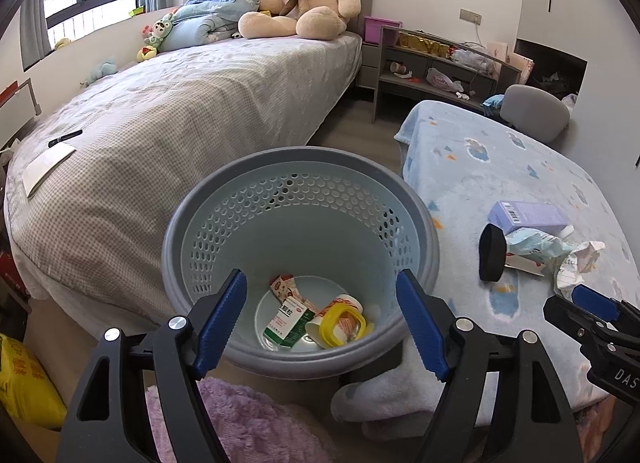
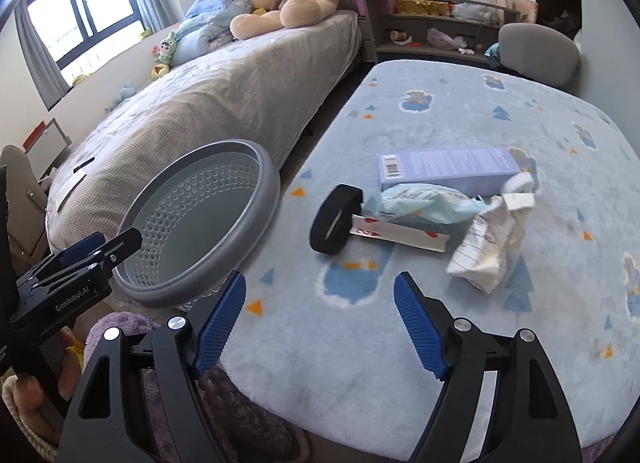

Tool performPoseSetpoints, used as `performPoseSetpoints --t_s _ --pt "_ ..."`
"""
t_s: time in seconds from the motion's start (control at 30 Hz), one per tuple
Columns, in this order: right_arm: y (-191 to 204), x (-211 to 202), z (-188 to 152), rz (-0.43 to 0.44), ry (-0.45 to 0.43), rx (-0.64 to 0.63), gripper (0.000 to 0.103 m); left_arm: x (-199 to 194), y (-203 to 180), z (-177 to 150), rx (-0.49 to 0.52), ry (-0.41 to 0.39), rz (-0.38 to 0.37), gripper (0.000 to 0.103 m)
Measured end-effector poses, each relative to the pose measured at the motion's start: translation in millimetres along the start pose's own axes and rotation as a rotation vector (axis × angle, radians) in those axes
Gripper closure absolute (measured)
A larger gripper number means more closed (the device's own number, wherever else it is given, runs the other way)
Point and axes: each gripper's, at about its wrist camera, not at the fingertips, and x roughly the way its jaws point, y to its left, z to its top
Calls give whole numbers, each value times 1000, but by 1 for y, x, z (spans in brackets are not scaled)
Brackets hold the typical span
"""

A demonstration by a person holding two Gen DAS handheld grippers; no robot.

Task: Collect trash
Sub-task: 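Move both tools back over the bed toward the remaining trash, then reach the right tool to the crumpled paper and close on it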

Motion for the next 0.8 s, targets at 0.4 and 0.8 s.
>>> performPoseSetpoints --t_s 0.4,0.8 --pt "-52 -32 -24 -83 -21 91 28 -9 -56 -16 84 13 -88 29" --pt "-81 -45 -36 -75 -45 145 27 -15 -91 -19 126 18 -113 29"
